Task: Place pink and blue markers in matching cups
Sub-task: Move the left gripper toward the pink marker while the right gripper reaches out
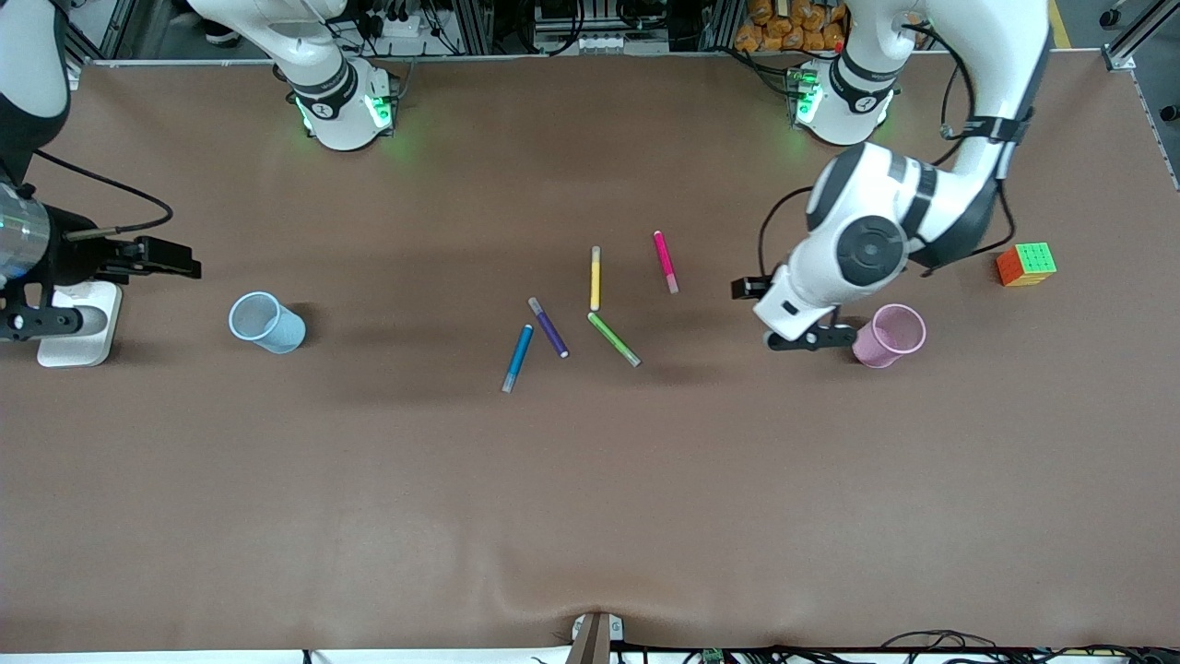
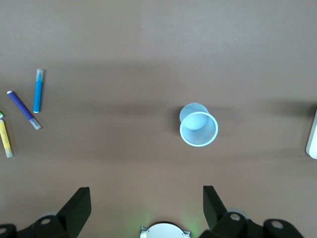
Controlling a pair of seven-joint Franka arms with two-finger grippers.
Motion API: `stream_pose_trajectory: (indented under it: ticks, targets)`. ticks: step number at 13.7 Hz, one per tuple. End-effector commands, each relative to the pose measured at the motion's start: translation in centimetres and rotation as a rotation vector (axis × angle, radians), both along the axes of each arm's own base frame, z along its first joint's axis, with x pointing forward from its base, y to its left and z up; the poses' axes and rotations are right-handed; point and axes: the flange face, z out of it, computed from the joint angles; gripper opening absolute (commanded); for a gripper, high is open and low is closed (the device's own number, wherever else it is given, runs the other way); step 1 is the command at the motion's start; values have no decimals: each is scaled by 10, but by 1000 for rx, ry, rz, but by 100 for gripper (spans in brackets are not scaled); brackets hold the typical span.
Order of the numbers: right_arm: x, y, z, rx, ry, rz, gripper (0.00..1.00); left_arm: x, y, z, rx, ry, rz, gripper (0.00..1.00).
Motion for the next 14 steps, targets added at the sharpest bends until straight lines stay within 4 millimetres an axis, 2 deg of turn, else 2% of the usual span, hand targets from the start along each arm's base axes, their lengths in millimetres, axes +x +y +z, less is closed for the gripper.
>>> stream_pose_trajectory:
  ticks: [1, 3, 4, 6, 8, 10, 11, 14]
  targets:
    - [12, 20, -16, 19, 2, -9, 100, -21, -41, -29, 34, -5, 62, 100]
    - [19, 34, -29, 13, 6, -24, 100, -26, -46, -38, 38, -4, 81, 100]
    - [20, 37, -33, 16, 8, -22, 100, -29, -52, -50, 37, 1, 100, 100]
    - [29, 61, -61, 15, 41, 12, 100, -44, -71, -69, 45, -14, 132, 100]
    - [36, 80, -86, 16, 57, 35, 100, -46, -74, -76, 49, -12, 124, 100]
    - [44, 103, -117, 22, 76, 31, 100, -59, -97, -94, 33, -23, 120, 100]
    - [50, 117, -137, 24, 80, -10, 100, -64, -102, -100, 38, -18, 119, 100]
    - [60, 153, -172, -14, 58, -153, 100, -64, -100, -108, 43, -7, 124, 100]
